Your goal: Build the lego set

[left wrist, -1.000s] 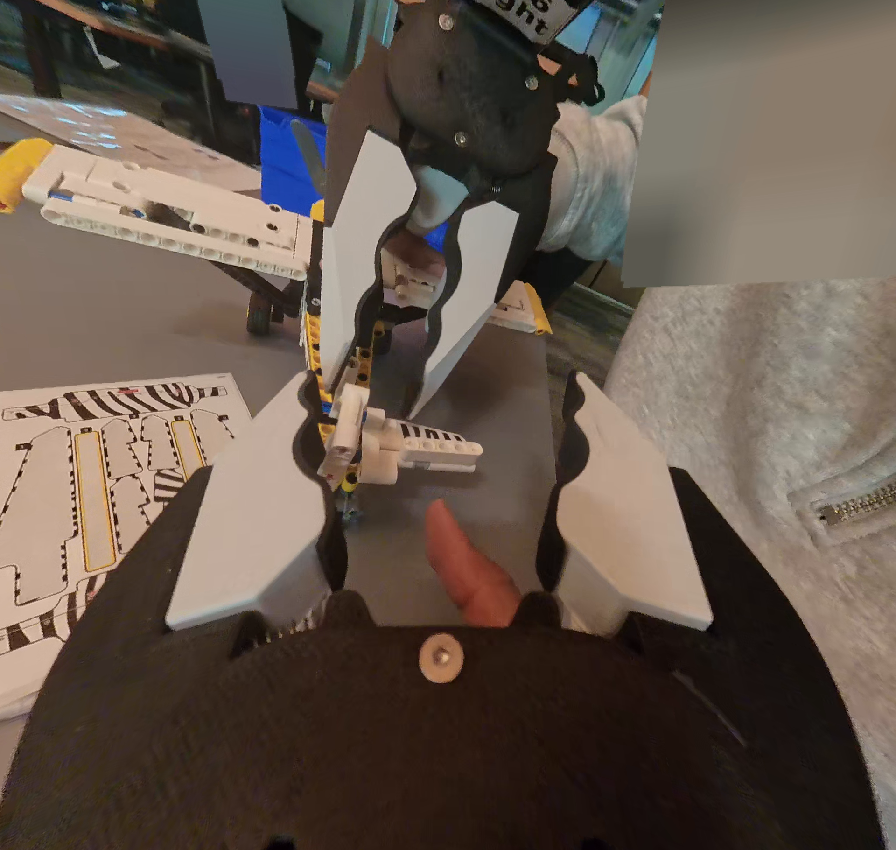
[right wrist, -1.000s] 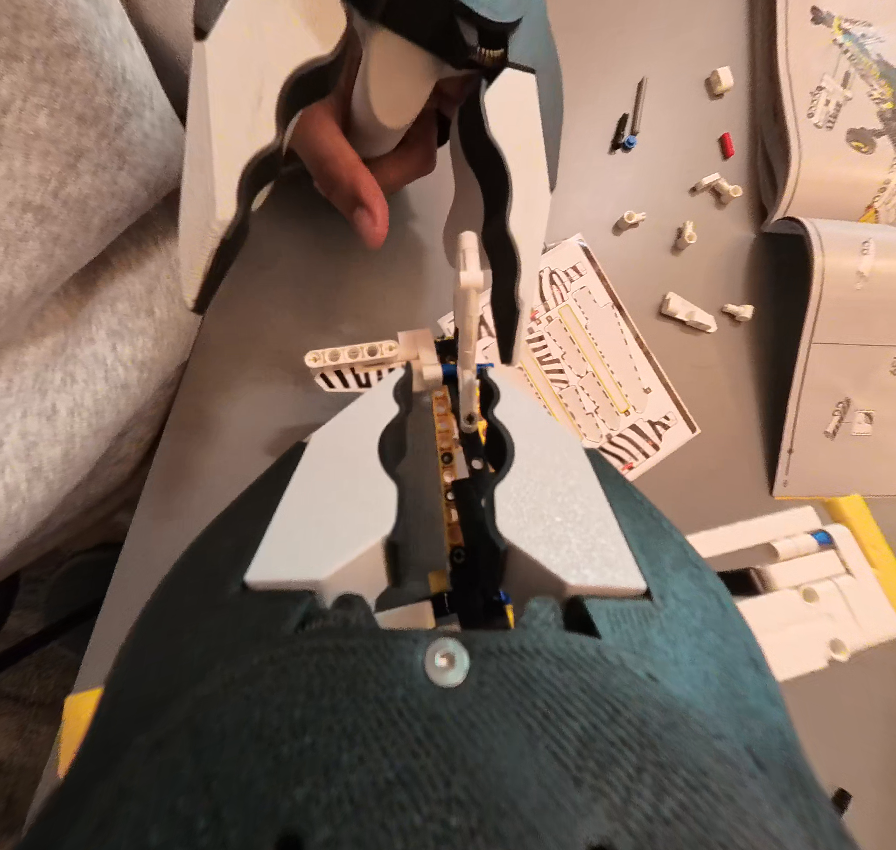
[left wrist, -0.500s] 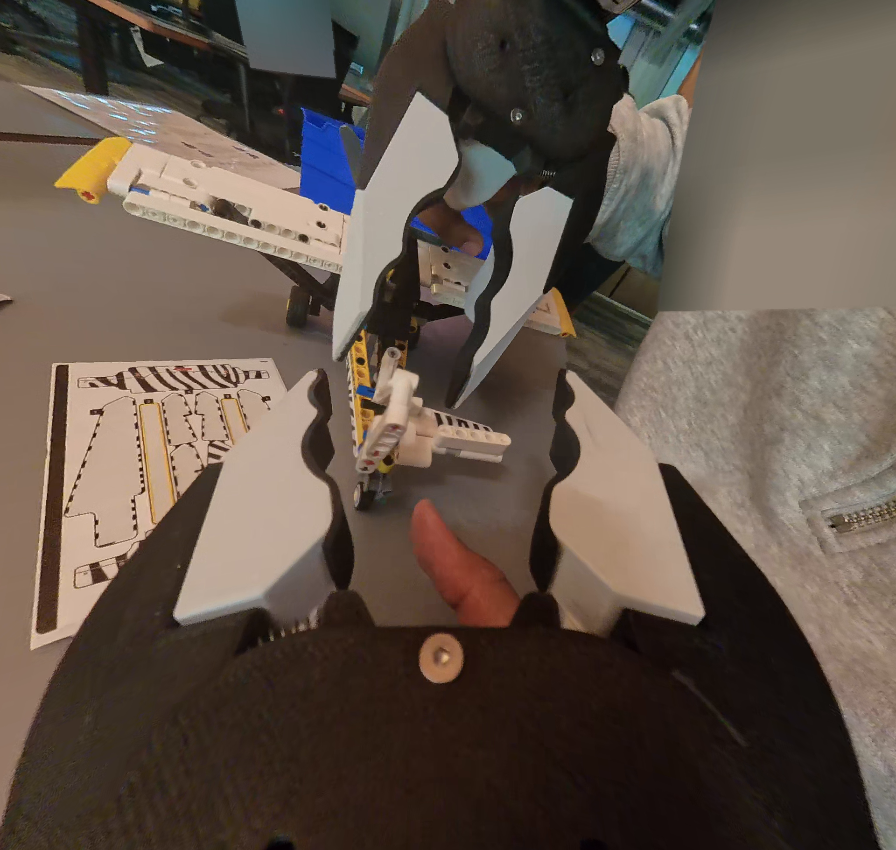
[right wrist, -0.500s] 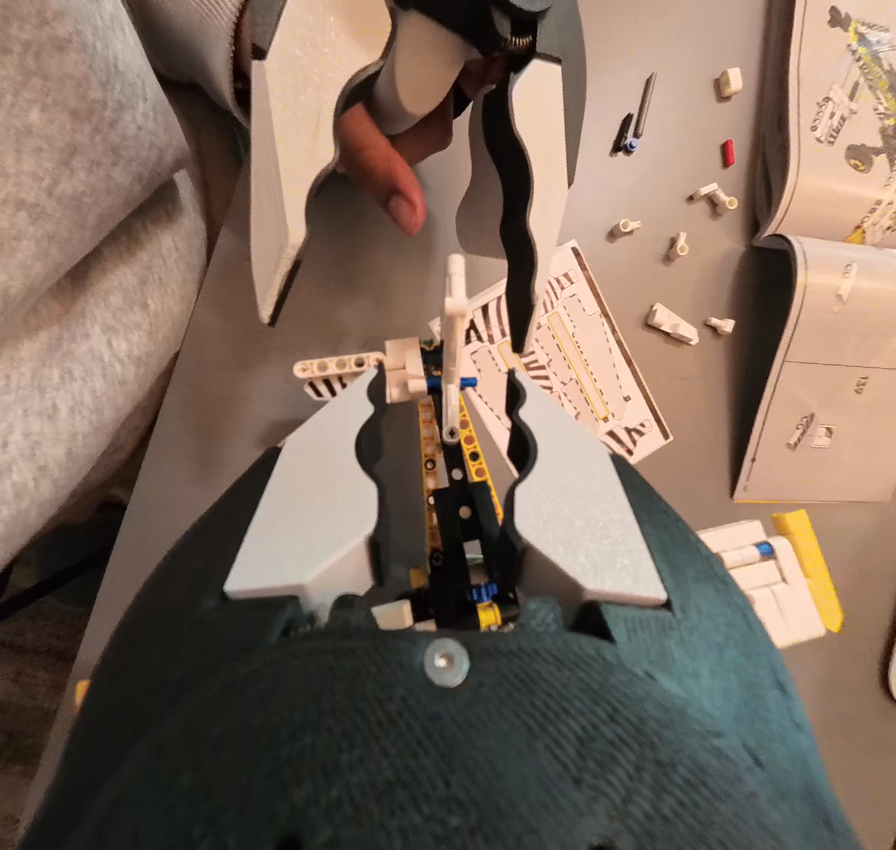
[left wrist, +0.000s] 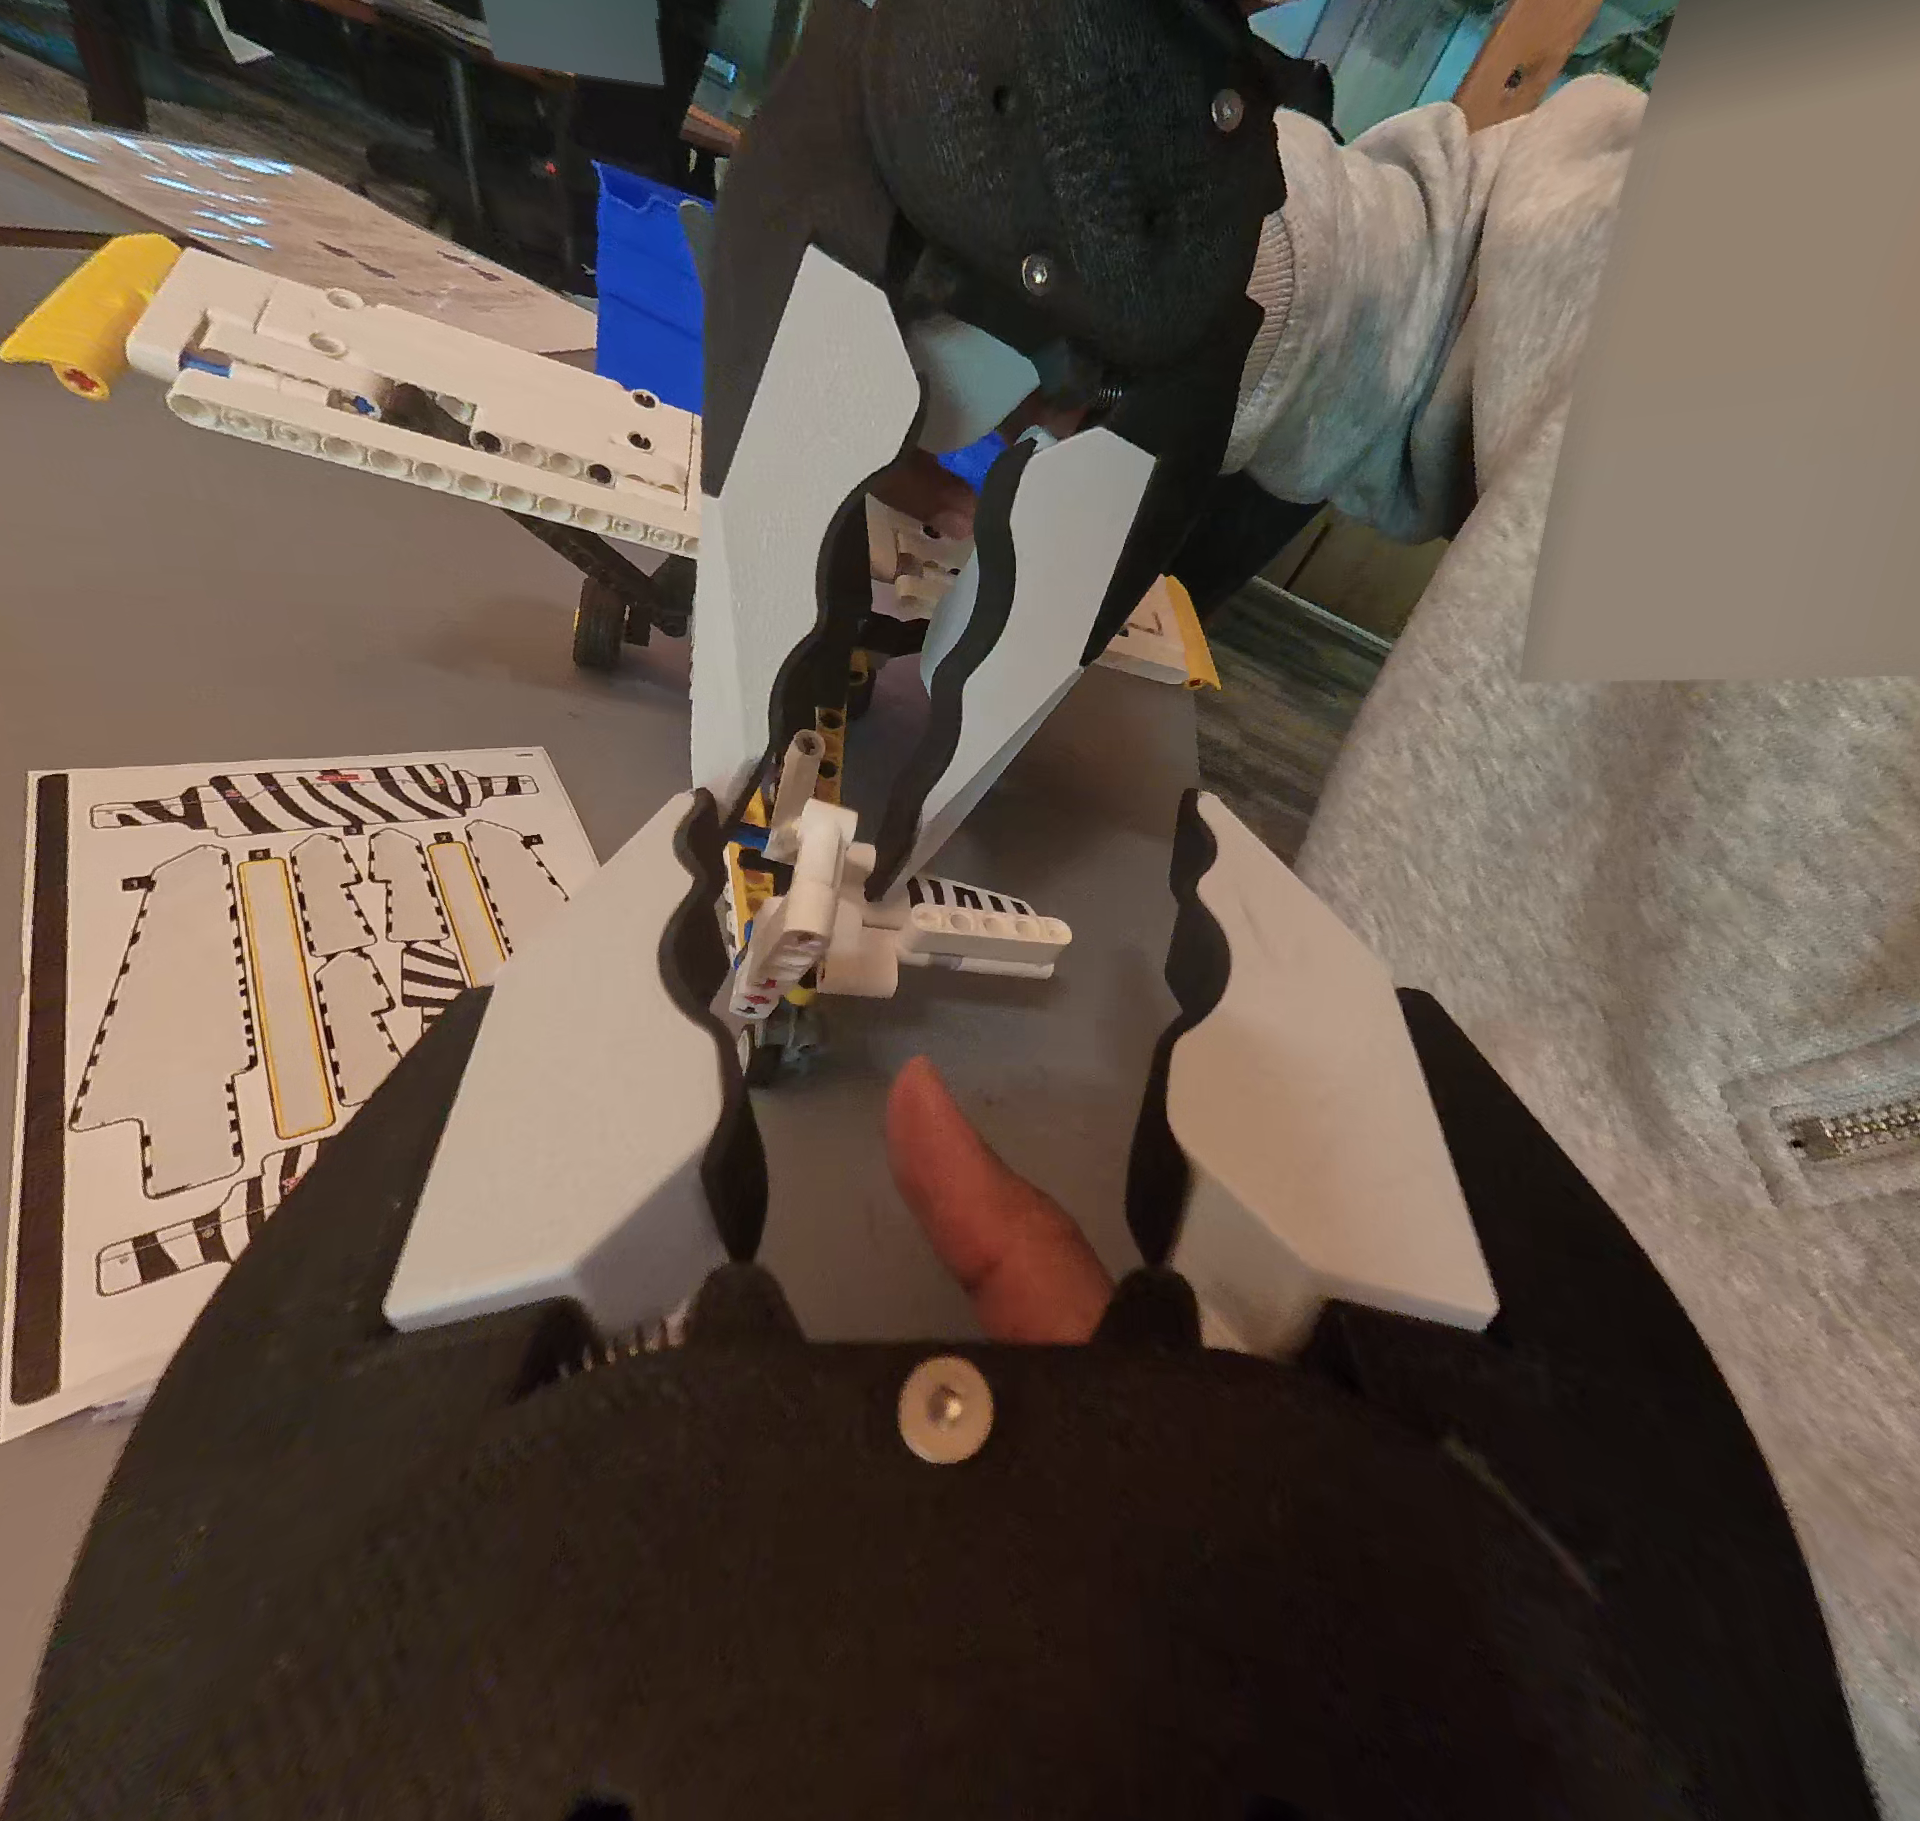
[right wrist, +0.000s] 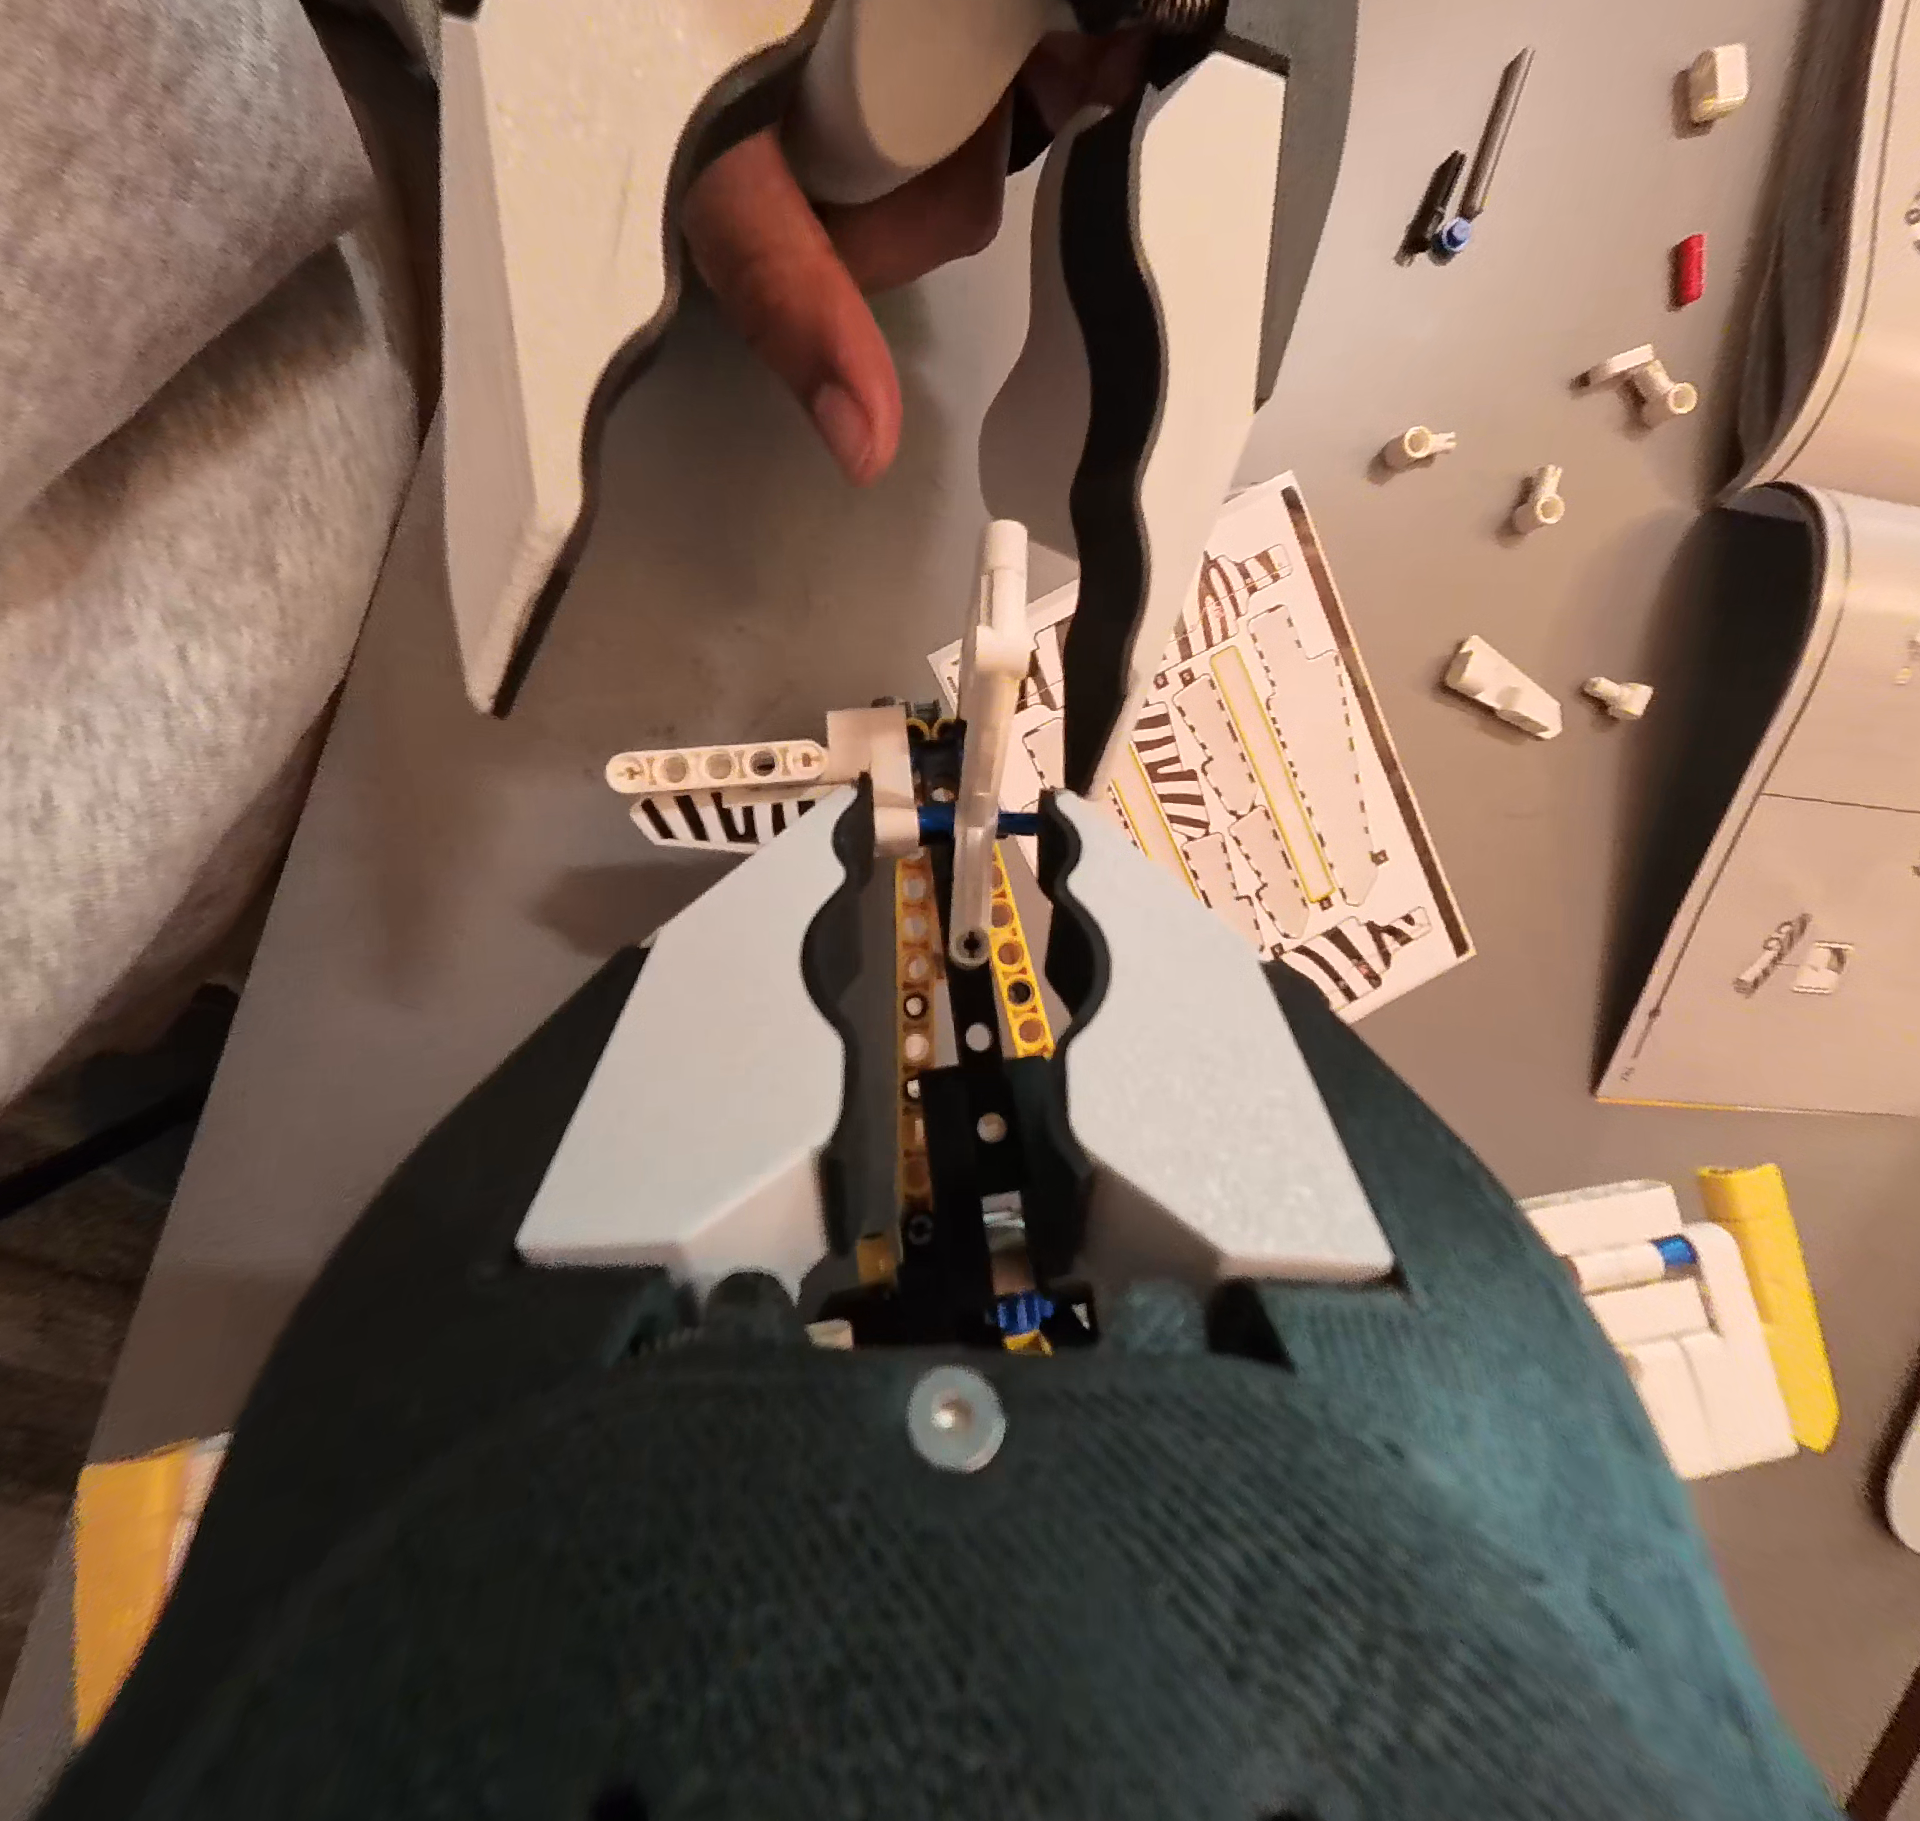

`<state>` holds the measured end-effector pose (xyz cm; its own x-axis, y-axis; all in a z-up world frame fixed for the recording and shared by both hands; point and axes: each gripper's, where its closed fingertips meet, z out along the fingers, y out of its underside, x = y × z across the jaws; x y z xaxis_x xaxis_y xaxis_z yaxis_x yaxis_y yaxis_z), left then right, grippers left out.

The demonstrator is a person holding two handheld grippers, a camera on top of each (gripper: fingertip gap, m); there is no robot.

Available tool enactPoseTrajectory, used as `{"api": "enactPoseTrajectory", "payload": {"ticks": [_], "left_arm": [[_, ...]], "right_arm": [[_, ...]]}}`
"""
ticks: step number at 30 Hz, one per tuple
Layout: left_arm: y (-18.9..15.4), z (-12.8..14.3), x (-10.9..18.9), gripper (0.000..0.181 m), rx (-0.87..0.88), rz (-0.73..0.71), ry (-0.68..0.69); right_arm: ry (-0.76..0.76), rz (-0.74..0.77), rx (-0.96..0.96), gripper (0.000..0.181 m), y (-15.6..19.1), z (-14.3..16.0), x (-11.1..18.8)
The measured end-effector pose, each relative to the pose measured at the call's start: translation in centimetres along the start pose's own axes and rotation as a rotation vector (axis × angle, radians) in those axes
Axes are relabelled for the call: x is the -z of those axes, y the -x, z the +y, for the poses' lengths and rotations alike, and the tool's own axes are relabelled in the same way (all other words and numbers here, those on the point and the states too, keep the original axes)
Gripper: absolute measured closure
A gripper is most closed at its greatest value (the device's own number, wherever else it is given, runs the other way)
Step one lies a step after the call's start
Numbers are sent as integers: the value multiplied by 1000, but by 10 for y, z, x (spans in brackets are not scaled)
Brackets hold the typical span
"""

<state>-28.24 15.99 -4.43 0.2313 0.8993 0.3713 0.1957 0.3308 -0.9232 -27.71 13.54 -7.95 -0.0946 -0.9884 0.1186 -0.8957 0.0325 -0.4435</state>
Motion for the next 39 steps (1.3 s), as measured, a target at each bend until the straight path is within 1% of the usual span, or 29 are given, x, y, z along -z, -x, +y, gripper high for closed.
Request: {"api": "enactPoseTrajectory", "payload": {"ticks": [14, 16, 17, 18, 20, 25, 26, 27, 28, 39], "left_arm": [[0, -2, 1, 92, 20, 9, -12], [-1, -2, 1, 95, 20, 23, -18], [-2, -3, 0, 92, 24, 31, -21], [-2, -2, 0, 93, 26, 29, -19], [-1, -2, -1, 92, 30, 25, -16], [-2, -6, 3, 89, 45, 40, -45], [-1, -6, 3, 88, 47, 41, -49], [-1, -7, 4, 86, 48, 40, -52], [-1, -7, 4, 85, 48, 41, -53], [-2, -7, 4, 86, 50, 49, -53]], "right_arm": [[-11, -89, -43, 152, 5, 0, 6], [-17, -94, -34, 152, 6, 0, 6], [-27, -98, -31, 160, 7, -1, 7], [-26, -101, -15, 161, 9, -2, 6], [-27, -89, 17, 160, 11, -4, 4], [-43, -86, 7, 158, 11, -7, 3], [-45, -88, 5, 157, 11, -7, 3], [-42, -87, 0, 148, 11, -6, 3], [-34, -85, -7, 147, 11, -4, 2], [5, -53, -71, 148, 8, 4, 5]]}}
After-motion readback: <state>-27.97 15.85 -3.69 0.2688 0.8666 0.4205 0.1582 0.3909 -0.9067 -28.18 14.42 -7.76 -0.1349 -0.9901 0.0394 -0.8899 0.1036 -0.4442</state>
